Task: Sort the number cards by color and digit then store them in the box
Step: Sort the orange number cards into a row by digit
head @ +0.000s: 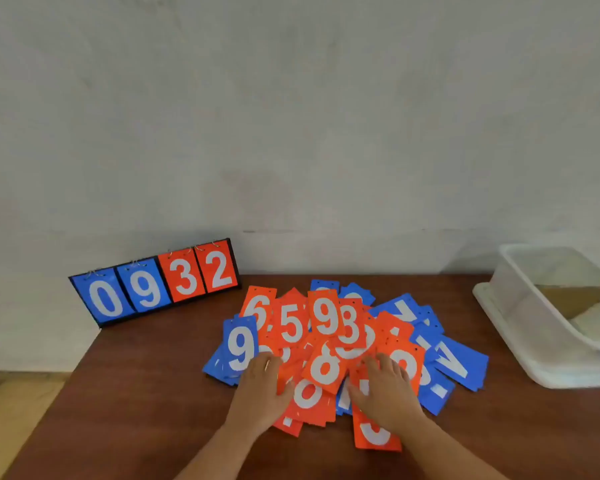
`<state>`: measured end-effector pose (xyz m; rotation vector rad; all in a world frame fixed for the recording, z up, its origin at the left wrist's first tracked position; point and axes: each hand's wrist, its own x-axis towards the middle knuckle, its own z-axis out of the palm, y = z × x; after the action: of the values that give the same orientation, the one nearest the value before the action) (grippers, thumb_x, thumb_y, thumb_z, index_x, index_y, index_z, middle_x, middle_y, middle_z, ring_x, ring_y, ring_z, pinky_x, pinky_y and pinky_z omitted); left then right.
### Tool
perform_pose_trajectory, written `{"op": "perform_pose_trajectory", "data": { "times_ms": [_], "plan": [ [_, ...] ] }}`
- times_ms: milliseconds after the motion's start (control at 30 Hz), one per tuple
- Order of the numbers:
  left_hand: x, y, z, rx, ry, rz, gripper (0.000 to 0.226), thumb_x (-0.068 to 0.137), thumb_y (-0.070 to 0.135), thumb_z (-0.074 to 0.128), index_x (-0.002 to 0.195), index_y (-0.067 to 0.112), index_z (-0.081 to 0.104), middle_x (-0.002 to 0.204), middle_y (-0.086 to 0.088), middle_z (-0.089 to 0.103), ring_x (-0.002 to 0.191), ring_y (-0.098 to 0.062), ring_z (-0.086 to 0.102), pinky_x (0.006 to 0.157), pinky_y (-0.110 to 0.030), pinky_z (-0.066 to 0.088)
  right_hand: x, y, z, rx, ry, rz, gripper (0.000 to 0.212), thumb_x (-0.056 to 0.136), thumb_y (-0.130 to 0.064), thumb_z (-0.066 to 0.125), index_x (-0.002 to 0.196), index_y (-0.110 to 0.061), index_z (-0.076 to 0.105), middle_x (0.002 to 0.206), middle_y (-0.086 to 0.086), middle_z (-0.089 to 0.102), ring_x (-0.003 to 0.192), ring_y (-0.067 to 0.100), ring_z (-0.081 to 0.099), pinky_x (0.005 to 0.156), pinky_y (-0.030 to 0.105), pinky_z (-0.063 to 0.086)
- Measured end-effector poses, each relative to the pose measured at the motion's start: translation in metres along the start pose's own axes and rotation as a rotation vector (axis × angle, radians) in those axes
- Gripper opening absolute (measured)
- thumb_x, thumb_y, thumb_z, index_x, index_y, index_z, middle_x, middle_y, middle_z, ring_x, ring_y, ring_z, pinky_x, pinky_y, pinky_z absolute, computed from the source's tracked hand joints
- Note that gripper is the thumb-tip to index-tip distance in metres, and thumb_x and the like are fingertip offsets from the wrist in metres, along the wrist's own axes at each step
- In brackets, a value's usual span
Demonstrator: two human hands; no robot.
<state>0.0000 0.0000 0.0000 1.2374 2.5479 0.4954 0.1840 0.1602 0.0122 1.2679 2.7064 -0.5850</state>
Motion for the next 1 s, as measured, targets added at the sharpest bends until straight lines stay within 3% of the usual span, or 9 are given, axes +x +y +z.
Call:
{"op": "perform_pose_trajectory", "data": {
  "times_ms": [167,267,367,467,533,600,767,900,1000],
  "plan": [
    [0.001,-0.008,0.044,0.078,0.006,0.099,0.064,0.095,0.062,0.042,0.151,0.035,0.028,0.161,0.004,0.021,0.15,-0.018,0.017,0.12,-0.036,0.017,0.012,0.018,0.043,-0.165,0.045,-0.091,0.078,0.09,-0.066,0.042,0.152,-0.021,0.026,0.157,0.005,0.024,0.146,0.025,0.022,0.119,0.039,0.019],
    [-0.005,-0.024,0.076,0.116,0.072,0.147,0.067,0.092,0.067,0.035,0.149,0.032,0.034,0.161,0.001,0.023,0.15,-0.02,0.02,0.117,-0.03,0.011,0.011,0.025,0.063,-0.156,0.192,-0.138,0.059,0.096,-0.05,0.044,0.145,-0.018,0.039,0.149,0.006,0.038,0.138,0.025,0.035,0.115,0.035,0.026],
    [-0.005,-0.031,0.089,0.15,0.156,0.16,0.078,0.084,0.071,0.023,0.145,0.028,0.043,0.157,-0.001,0.034,0.146,-0.022,0.03,0.117,-0.033,0.017,0.016,0.027,0.065,0.024,0.308,-0.176,0.035,0.098,-0.027,0.052,0.131,-0.018,0.052,0.131,0.003,0.049,0.122,0.022,0.045,0.104,0.03,0.037],
    [-0.006,-0.028,0.088,0.133,0.181,0.164,0.076,0.085,0.069,0.02,0.144,0.027,0.044,0.157,-0.002,0.033,0.146,-0.022,0.028,0.118,-0.037,0.017,0.019,0.027,0.054,0.194,0.3,-0.142,0.046,0.09,0.005,0.053,0.13,-0.018,0.055,0.133,0.002,0.046,0.125,0.021,0.045,0.1,0.028,0.044],
    [-0.013,-0.021,0.083,0.111,0.33,0.214,0.061,0.093,0.059,0.029,0.132,0.021,0.057,0.147,-0.005,0.046,0.139,-0.024,0.04,0.115,-0.04,0.025,0.015,0.024,0.041,0.367,0.337,-0.103,0.045,0.089,0.008,0.052,0.124,-0.019,0.06,0.13,0.002,0.052,0.118,0.017,0.052,0.092,0.023,0.047],
    [-0.024,-0.004,0.073,-0.066,0.435,0.198,0.047,0.096,0.05,0.04,0.122,0.018,0.063,0.134,-0.002,0.055,0.128,-0.02,0.049,0.108,-0.037,0.035,0.003,0.018,0.026,0.561,0.36,-0.092,0.039,0.09,0.006,0.054,0.119,-0.018,0.064,0.121,0.001,0.06,0.107,0.012,0.057,0.083,0.018,0.047],
    [-0.062,0.057,0.047,-0.872,0.014,-0.027,0.036,0.091,0.041,0.065,0.122,0.032,0.048,0.113,0.019,0.058,0.098,-0.003,0.061,0.076,-0.015,0.05,-0.035,-0.007,0.004,0.924,0.29,-0.112,0.023,0.089,-0.002,0.065,0.102,-0.02,0.068,0.101,-0.009,0.063,0.096,0.008,0.06,0.069,0.016,0.05],
    [-0.081,0.045,0.056,-1.06,0.038,-0.095,0.03,0.089,0.027,0.073,0.111,0.034,0.054,0.118,0.002,0.07,0.099,-0.016,0.072,0.084,-0.038,0.06,-0.049,-0.022,0.008,1.194,0.183,-0.015,0.011,0.09,-0.009,0.067,0.097,-0.018,0.069,0.103,0.0,0.069,0.094,0.018,0.068,0.072,0.03,0.059],
    [-0.093,0.019,0.054,-1.075,0.137,-0.213,0.031,0.091,0.028,0.07,0.117,0.031,0.054,0.121,0.002,0.069,0.106,-0.021,0.069,0.092,-0.048,0.057,-0.047,-0.03,0.016,1.067,0.218,-0.057,0.008,0.094,-0.02,0.064,0.1,-0.016,0.067,0.105,0.004,0.07,0.091,0.015,0.068,0.08,0.028,0.056]
  ]
}}
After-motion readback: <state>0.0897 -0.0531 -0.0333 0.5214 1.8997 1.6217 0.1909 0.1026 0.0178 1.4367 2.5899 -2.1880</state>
